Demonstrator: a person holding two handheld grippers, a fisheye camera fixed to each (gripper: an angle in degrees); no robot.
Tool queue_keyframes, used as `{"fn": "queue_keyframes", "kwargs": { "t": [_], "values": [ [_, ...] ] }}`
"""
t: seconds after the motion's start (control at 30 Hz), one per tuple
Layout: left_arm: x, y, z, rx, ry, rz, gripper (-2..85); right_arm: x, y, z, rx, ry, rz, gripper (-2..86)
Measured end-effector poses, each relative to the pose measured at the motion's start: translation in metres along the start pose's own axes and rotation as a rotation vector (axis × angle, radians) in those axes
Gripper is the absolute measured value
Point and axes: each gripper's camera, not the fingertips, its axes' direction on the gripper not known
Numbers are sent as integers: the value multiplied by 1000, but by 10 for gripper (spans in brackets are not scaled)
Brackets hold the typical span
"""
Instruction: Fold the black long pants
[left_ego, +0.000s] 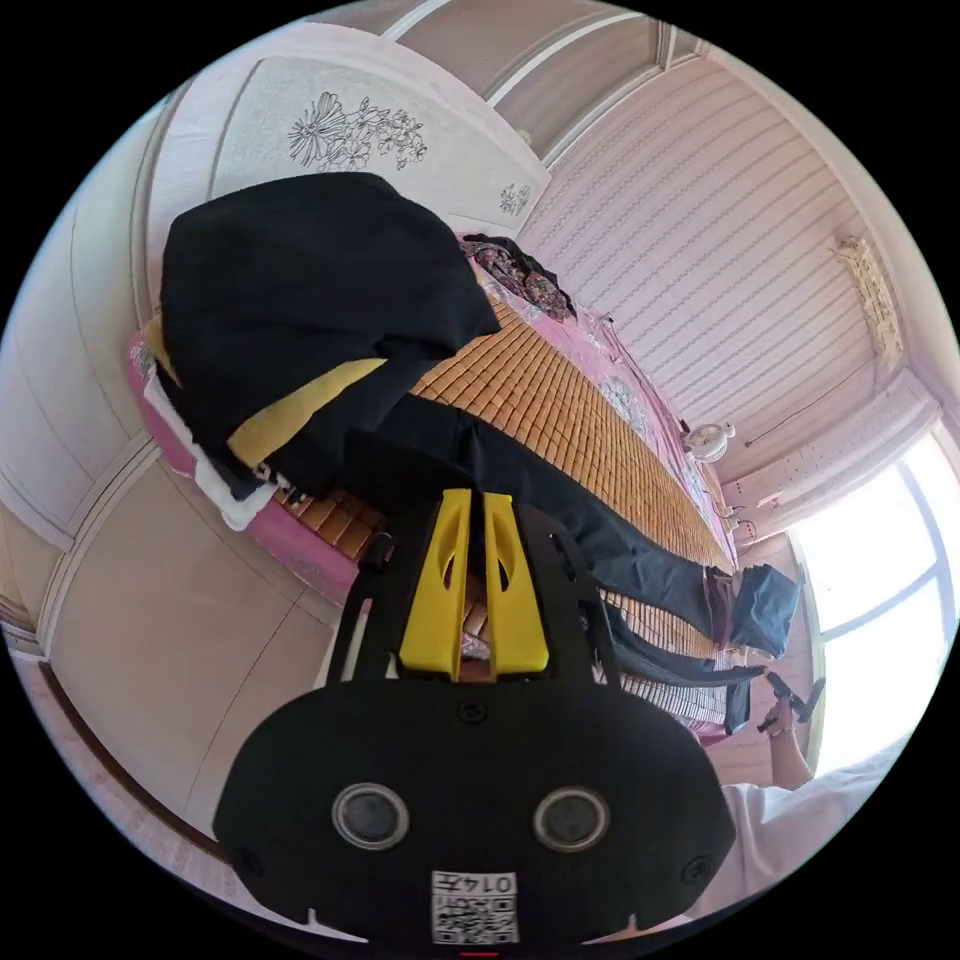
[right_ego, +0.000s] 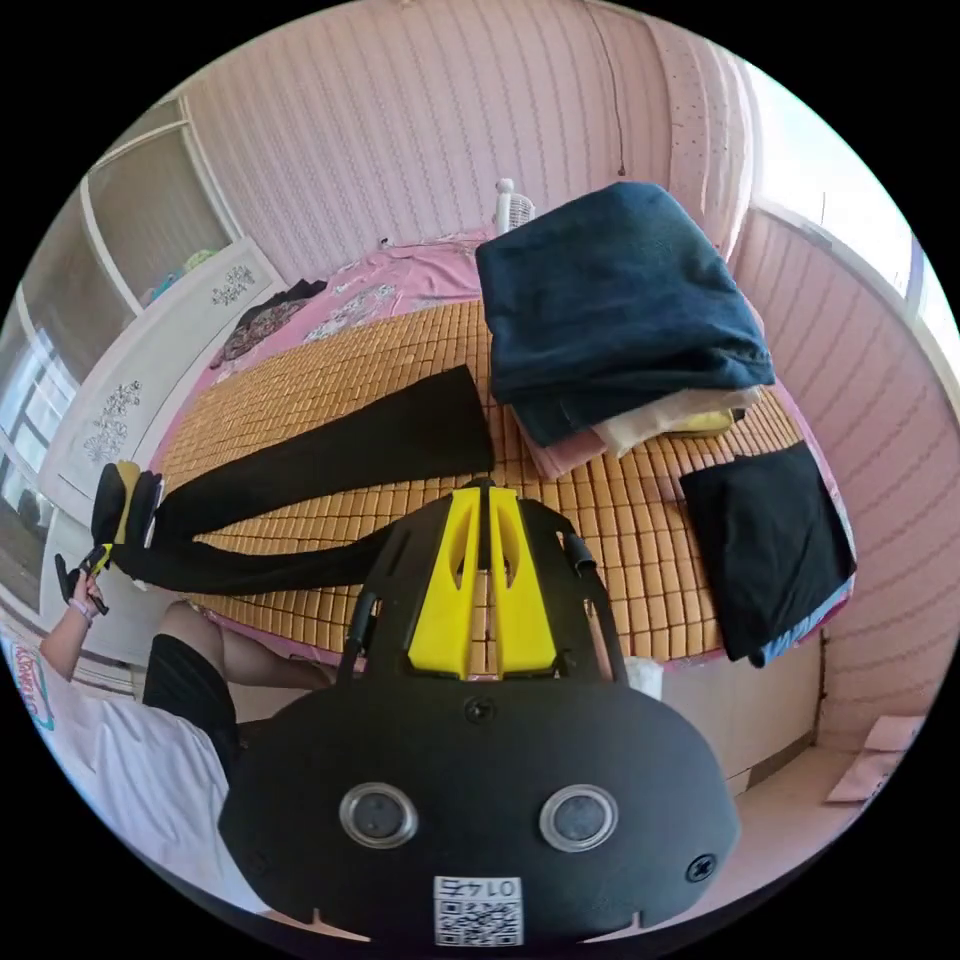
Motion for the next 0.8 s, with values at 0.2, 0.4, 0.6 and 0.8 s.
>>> {"fn": "queue_keyframes", "kwargs": {
  "t": [0.2, 0.4, 0.6, 0.8],
  "values": [
    [47, -76, 34, 81, 52, -6, 34, -90, -150, 64, -11, 310, -101, 41],
    [34, -81, 79, 85, 5, -283, 78, -127, -170, 157, -162, 281, -57, 119],
    [75, -69, 96, -47, -97, 42, 54, -125, -108, 235, -298, 293, -32, 117],
    [130, -27, 181, -491, -311, 411, -5, -119, -87, 264, -364, 213, 28, 90]
  ]
}}
